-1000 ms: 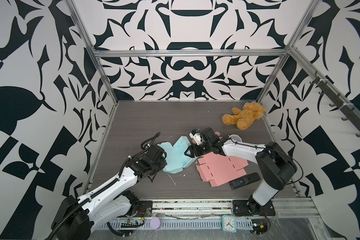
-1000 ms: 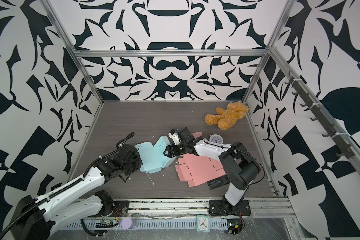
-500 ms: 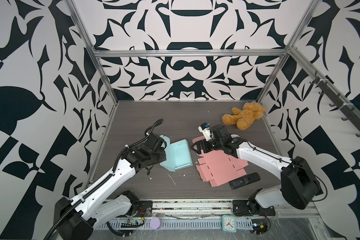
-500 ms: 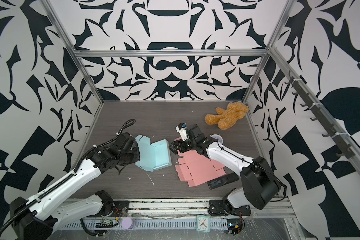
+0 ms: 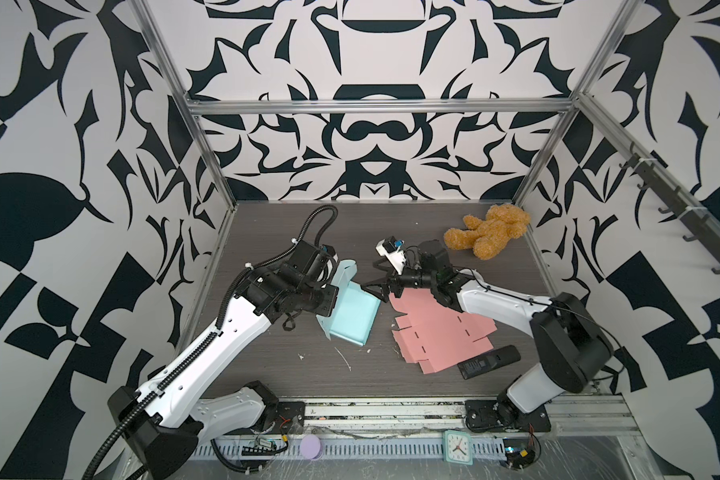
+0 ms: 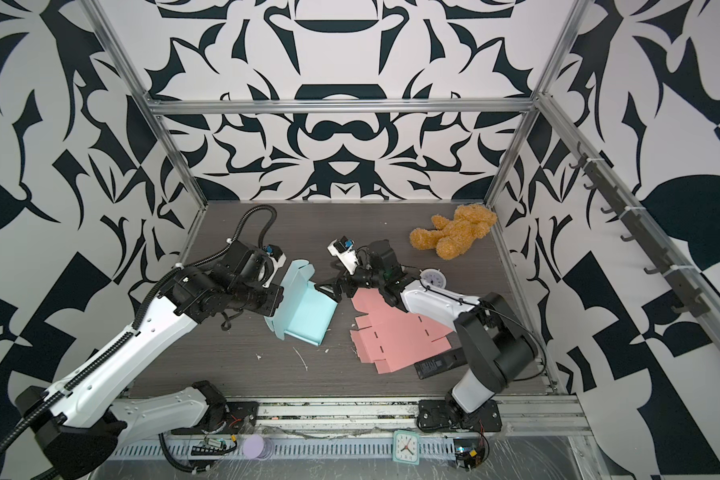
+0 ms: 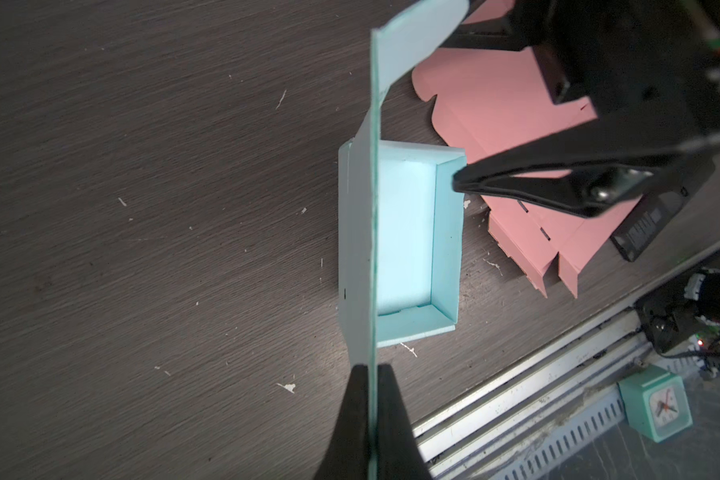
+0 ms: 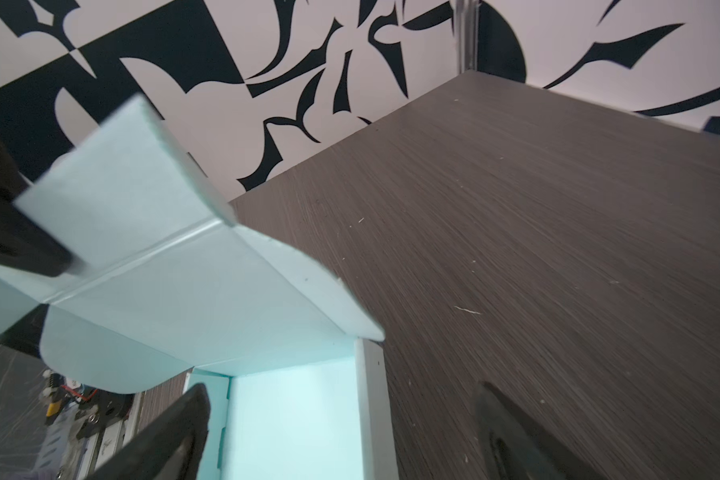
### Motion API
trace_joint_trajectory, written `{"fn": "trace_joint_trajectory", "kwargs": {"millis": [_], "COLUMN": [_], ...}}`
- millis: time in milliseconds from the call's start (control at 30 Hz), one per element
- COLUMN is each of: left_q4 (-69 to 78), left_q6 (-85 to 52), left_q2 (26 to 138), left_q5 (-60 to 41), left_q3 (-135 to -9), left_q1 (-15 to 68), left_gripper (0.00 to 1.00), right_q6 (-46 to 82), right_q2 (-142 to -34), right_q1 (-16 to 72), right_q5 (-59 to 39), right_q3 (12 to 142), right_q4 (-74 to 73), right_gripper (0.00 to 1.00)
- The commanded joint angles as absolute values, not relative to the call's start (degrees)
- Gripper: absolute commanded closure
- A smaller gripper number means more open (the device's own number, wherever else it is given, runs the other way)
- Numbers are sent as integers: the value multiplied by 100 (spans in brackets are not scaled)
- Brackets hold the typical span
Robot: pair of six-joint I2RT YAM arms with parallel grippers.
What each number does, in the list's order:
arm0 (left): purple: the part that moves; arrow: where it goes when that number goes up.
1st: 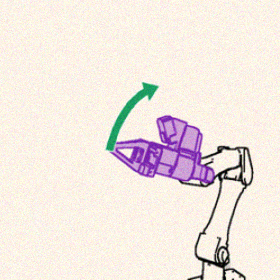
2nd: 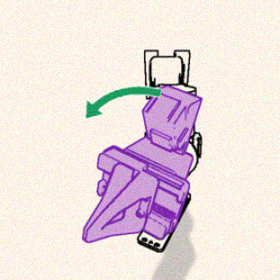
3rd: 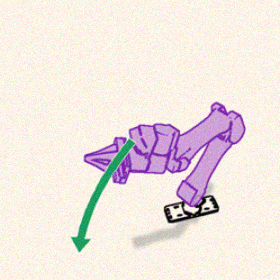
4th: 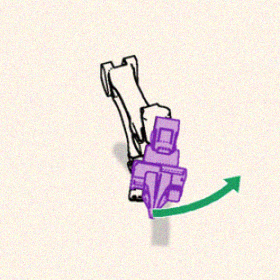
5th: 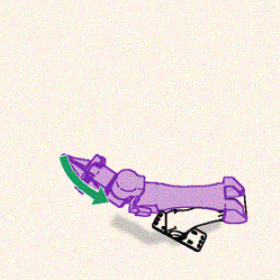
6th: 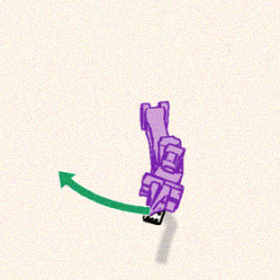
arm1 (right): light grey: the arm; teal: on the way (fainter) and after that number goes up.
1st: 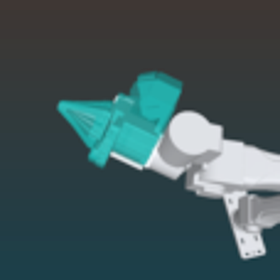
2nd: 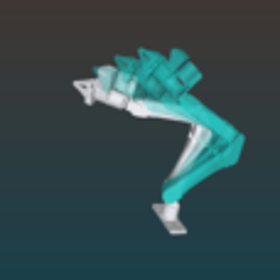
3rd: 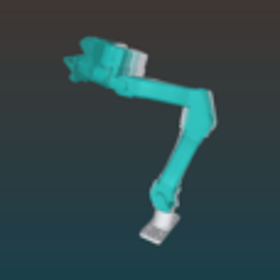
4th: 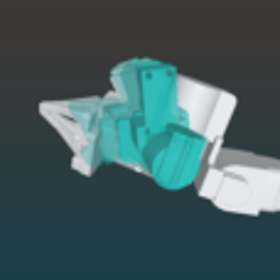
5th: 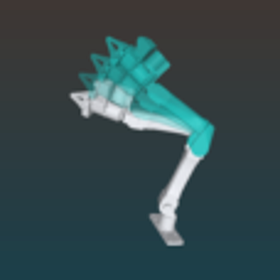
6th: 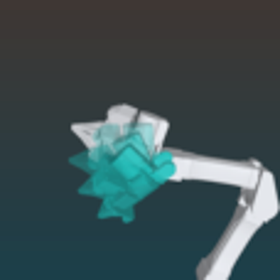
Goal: Fold the paper box
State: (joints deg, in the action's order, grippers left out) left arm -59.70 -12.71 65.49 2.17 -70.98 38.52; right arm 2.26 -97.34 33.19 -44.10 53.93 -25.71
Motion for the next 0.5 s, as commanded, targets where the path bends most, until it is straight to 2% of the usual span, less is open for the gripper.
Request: {"fn": "trace_joint_trajectory", "kwargs": {"millis": [0, 133, 233, 467], "left_q4": [-6410, -6475, -6560, -6557], "left_q6": [-725, -561, -489, -427], "left_q2": [6597, 6630, 6687, 6778], "left_q5": [-85, -180, -156, -130], "left_q3": [-7306, -7378, -7408, -7409], "left_q1": [3823, 3823, 3823, 3823], "left_gripper": [94, 94, 94, 94], "right_q6": [-78, -307, -417, -851], "right_q2": [-9928, -10228, -10284, -10159], "right_q1": [3195, 3201, 3209, 3326], "right_q5": [-5334, -5541, -5579, -5483], "right_q3": [5878, 6184, 6206, 6184], "right_q4": [-3263, -3047, -3018, -2621], "right_gripper": [2, 5, 15, 29]}}
